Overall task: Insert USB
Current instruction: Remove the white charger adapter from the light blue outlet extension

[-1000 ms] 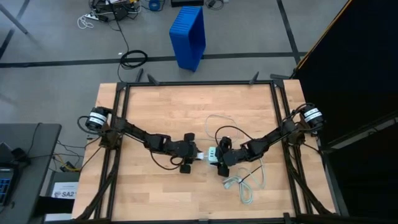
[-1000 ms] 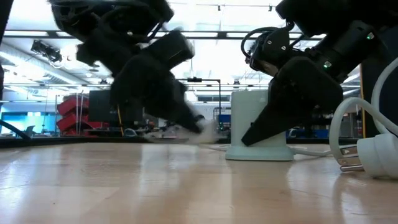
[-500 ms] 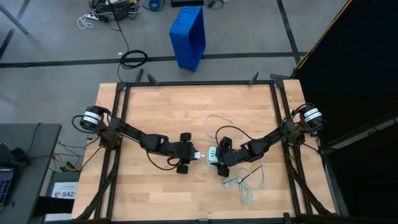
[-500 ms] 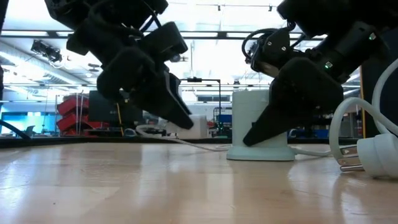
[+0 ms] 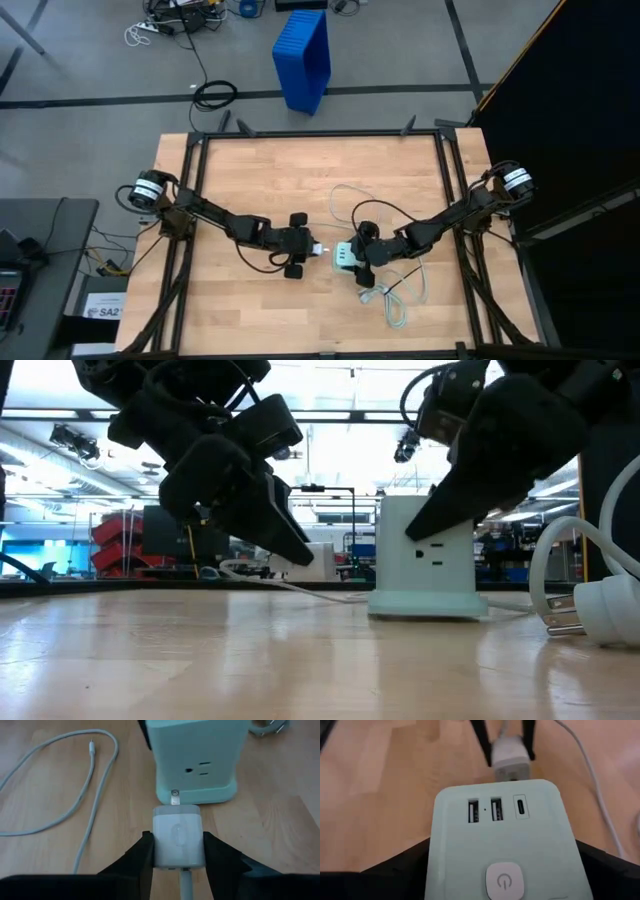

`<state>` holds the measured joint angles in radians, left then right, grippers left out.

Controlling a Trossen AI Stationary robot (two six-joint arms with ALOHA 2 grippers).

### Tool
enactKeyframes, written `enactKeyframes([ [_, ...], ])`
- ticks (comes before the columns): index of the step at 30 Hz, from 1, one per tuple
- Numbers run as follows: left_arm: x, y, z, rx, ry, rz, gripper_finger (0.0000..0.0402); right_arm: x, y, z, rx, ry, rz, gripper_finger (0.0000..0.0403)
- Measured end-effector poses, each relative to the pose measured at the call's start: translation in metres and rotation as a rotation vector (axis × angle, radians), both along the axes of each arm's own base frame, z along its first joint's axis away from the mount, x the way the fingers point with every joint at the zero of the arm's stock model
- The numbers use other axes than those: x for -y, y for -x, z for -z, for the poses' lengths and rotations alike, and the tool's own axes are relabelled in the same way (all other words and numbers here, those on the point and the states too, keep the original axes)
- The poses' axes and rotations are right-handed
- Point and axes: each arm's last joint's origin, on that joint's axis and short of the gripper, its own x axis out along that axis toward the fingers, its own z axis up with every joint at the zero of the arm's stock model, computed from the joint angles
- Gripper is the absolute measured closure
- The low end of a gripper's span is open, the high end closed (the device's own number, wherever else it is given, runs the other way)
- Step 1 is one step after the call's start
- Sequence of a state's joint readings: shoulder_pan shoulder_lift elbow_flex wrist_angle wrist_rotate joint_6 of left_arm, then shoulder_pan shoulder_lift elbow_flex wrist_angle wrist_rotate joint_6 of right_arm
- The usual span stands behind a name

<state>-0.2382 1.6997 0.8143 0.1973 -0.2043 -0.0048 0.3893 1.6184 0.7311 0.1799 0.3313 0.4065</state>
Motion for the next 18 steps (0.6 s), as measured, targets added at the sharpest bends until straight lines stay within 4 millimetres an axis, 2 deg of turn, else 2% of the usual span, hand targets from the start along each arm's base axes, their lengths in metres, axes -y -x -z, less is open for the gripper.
enactKeyframes([
  [7, 0.0, 0.0, 0.0, 0.001, 0.0, 0.0, 0.0281, 0.007, 0.009, -0.018, 0.008, 0.043, 0.03, 0.0087],
  [18, 0.001, -0.001, -0.001, 0.018, 0.005, 0.003, 0.0281, 0.003, 0.007, -0.021, 0.043, 0.019, 0.029, 0.006],
])
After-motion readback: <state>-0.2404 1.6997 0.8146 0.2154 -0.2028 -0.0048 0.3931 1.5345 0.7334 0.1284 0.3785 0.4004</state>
